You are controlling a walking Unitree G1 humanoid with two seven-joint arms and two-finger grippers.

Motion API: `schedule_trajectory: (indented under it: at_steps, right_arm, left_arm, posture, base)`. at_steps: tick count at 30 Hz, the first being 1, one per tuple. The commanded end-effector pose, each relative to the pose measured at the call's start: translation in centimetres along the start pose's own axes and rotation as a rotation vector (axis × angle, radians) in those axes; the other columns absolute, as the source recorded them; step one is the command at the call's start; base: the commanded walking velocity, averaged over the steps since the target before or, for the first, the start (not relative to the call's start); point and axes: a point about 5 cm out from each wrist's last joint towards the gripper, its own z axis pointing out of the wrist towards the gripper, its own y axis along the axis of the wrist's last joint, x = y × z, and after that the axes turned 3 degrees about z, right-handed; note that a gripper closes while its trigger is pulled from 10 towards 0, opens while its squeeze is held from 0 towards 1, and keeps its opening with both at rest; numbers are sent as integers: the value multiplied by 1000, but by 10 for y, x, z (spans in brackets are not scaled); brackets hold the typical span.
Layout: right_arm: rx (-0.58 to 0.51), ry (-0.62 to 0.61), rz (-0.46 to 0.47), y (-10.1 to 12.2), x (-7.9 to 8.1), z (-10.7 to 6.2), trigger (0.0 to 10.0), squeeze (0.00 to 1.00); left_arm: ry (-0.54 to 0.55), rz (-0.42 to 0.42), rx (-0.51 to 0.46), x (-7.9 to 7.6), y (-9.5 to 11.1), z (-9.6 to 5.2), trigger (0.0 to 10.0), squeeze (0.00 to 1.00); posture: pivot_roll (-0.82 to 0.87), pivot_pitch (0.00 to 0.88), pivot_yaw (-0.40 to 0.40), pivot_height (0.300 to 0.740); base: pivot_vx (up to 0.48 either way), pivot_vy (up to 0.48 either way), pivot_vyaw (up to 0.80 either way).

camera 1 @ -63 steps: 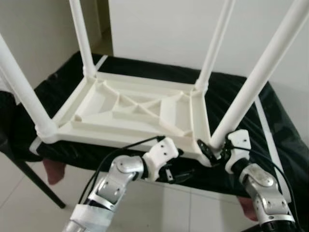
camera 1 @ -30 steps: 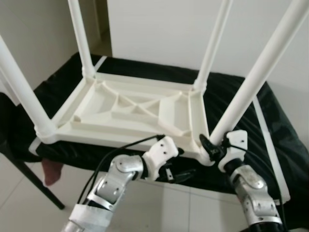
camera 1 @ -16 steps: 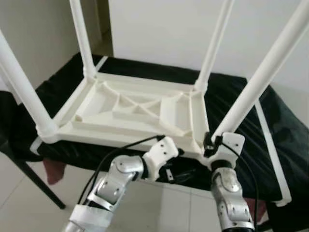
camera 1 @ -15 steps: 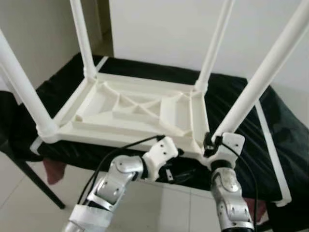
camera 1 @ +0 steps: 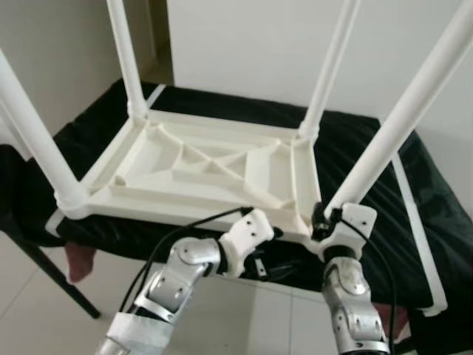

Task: Building children table

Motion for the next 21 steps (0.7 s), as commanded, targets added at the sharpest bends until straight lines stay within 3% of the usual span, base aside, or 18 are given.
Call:
schedule_trajectory:
  at_steps: [1,3,4,8,11,12,13,21]
  right_arm:
    - [-11,-3,40,2,-2,-4,10000,1000]
    - [-11,-3,40,2,-2,-4,10000,1000]
    - [-39,67,18,9,-6,-4,10000,1000]
    - [-40,140,8,13,-13,-4,10000,1000]
    - [-40,140,8,13,-13,-4,10000,1000]
    - [-31,178,5,13,-16,-3,10000,792]
    - [-19,250,-24,14,-19,-1,10000,0]
    - [29,495,-174,16,-32,16,10000,0]
  left_arm:
    - [24,-9,6,-1,-2,2,10000,0]
    - [24,-9,6,-1,-2,2,10000,0]
    - [25,-10,5,-2,-2,3,10000,0]
    - [24,-9,1,-2,-2,4,10000,0]
    - [24,-9,1,-2,-2,4,10000,0]
    - [23,-9,0,-2,-2,5,10000,0]
    - [21,-8,-2,-2,-1,5,10000,0]
    - [13,1,-6,-1,0,7,10000,0]
  posture:
    - [17,3,-49,740]
    - [17,3,-49,740]
    - [11,0,-51,740]
    - [4,0,-49,740]
    - [4,0,-49,740]
    - [4,0,-49,740]
    - [-2,0,-47,740]
    - [2,0,-50,740]
  base:
    - [0,0,0]
    - [0,0,0]
    - [0,0,0]
    - [0,0,0]
    - [0,0,0]
    - [0,0,0]
    - [0,0,0]
    - [0,0,0]
